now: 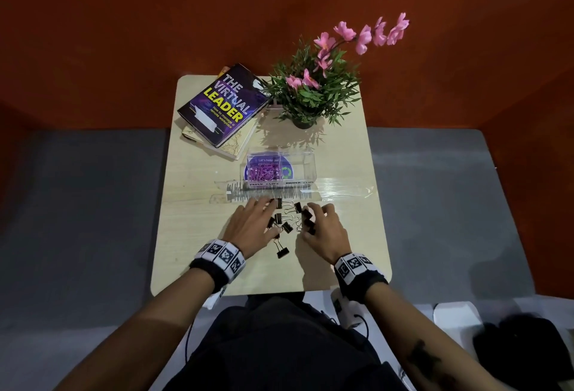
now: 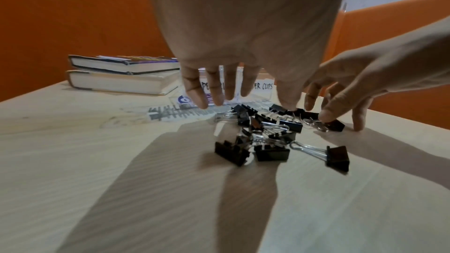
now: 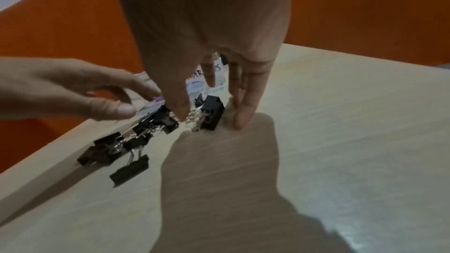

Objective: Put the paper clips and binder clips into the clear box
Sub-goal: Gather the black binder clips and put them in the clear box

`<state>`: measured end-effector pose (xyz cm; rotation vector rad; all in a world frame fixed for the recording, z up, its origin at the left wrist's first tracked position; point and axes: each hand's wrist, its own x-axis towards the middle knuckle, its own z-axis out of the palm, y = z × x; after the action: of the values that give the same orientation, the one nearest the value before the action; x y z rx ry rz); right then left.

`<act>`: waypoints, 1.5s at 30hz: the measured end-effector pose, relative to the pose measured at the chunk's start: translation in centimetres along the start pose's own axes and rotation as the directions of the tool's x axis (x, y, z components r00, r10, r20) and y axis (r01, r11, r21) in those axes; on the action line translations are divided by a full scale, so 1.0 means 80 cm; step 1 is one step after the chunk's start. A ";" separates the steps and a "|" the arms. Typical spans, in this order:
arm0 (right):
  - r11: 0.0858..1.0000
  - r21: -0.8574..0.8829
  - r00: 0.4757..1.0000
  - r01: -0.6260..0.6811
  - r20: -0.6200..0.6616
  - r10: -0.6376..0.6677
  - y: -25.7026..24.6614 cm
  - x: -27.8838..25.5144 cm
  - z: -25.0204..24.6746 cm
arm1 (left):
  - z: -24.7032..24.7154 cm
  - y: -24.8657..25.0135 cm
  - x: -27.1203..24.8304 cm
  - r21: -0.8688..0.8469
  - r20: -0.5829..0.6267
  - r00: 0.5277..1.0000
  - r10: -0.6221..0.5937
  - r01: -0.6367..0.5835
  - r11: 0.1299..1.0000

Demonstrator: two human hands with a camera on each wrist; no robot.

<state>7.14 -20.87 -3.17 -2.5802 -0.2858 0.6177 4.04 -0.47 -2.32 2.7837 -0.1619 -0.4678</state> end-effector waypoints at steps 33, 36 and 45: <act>0.978 0.202 0.998 0.044 -0.051 -0.034 -0.014 0.054 -0.016 | -0.004 0.030 0.029 -0.316 -0.080 0.984 -0.160 0.128 0.940; 0.944 0.325 0.991 -0.048 -0.106 0.087 -0.003 0.057 -0.018 | -0.011 0.025 0.031 -0.387 -0.110 0.978 -0.179 0.124 0.914; 0.805 0.580 0.970 -0.125 -0.100 0.223 0.005 0.044 -0.058 | -0.078 0.042 0.074 -0.599 -0.231 0.947 -0.224 0.043 0.800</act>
<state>12.44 -22.01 -1.00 -2.0584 0.1800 0.4577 11.51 -2.85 2.57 2.2107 0.2225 -0.0966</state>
